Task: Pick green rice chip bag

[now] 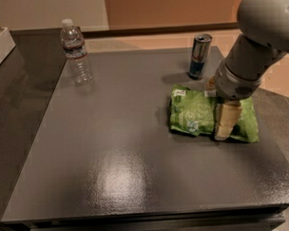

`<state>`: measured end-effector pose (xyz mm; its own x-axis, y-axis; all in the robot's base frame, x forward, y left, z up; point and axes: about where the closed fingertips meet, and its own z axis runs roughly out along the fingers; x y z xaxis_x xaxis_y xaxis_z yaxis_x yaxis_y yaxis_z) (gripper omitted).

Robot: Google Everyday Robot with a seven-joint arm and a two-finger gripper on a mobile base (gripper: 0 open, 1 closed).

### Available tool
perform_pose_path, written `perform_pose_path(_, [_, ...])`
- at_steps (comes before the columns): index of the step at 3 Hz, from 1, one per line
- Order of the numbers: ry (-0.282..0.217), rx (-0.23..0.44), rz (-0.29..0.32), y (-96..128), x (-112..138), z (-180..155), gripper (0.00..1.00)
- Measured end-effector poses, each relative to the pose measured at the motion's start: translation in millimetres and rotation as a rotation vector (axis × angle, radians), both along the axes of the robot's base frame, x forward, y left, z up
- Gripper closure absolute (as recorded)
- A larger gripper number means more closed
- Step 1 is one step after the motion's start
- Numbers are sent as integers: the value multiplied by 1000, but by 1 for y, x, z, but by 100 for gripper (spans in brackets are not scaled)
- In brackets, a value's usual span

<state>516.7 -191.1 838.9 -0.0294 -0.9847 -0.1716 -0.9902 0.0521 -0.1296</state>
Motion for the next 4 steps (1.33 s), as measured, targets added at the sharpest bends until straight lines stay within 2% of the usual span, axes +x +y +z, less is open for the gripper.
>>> perform_pose_path(2, [19,-4,29,8,-1,20,70])
perform_pose_path(3, [0,-2,35,8,0,43,93])
perform_pose_path(4, [-21,4,55,11,-2,74,100])
